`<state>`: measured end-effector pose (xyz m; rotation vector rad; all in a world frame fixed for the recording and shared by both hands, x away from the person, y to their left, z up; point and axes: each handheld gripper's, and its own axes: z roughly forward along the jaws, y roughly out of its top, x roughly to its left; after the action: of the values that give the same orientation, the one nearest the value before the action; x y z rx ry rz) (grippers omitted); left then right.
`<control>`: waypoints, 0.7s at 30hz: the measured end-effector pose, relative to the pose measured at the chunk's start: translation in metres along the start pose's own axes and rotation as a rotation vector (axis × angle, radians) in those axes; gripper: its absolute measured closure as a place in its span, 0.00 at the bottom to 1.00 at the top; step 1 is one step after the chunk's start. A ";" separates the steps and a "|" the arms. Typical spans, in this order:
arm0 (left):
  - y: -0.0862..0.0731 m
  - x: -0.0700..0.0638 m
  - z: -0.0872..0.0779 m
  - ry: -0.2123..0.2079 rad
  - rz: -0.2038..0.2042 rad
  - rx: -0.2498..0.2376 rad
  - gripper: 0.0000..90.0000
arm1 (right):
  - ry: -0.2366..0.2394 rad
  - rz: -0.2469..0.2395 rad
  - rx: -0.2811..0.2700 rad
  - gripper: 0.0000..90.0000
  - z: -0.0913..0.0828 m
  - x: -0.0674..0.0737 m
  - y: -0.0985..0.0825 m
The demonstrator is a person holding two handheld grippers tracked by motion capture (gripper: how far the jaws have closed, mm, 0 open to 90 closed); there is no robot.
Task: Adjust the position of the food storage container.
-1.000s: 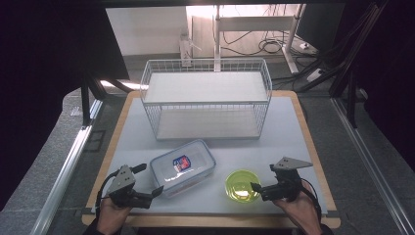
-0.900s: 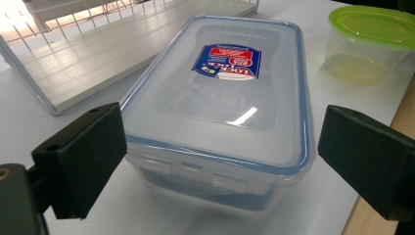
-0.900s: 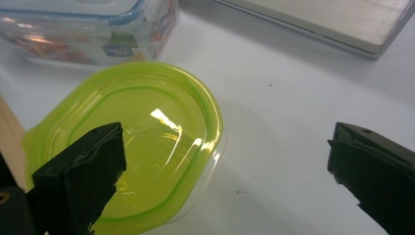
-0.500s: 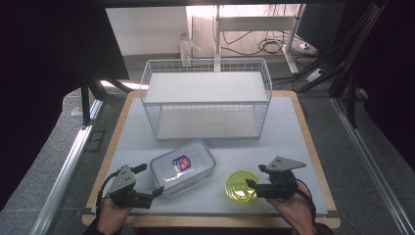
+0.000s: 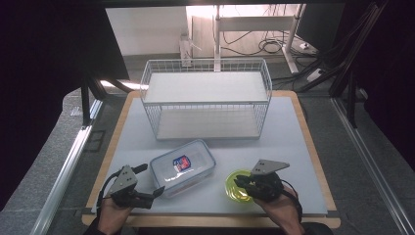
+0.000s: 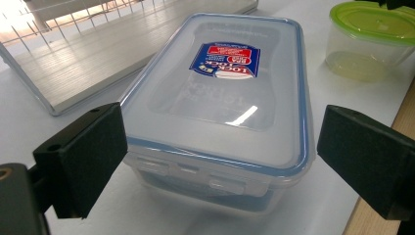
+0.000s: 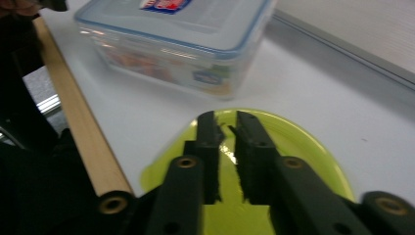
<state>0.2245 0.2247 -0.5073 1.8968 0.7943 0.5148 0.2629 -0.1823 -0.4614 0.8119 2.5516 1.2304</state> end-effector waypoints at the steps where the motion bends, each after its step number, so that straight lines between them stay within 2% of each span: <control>1: 0.000 0.000 0.000 0.000 -0.001 -0.001 0.05 | 0.010 -0.005 0.001 0.99 0.002 0.003 0.001; 12: 0.000 -0.001 0.000 -0.001 0.004 0.005 0.05 | 0.084 -0.075 0.049 1.00 0.027 0.025 0.006; 17: 0.000 -0.001 0.001 -0.001 0.005 0.011 0.05 | 0.076 -0.091 0.087 1.00 0.035 0.029 0.004; 21: 0.000 -0.002 0.002 -0.001 0.009 0.019 0.05 | 0.076 -0.086 0.089 1.00 0.034 0.026 0.003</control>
<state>0.2247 0.2222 -0.5085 1.9192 0.7928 0.5133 0.2556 -0.1437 -0.4789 0.6767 2.6879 1.1506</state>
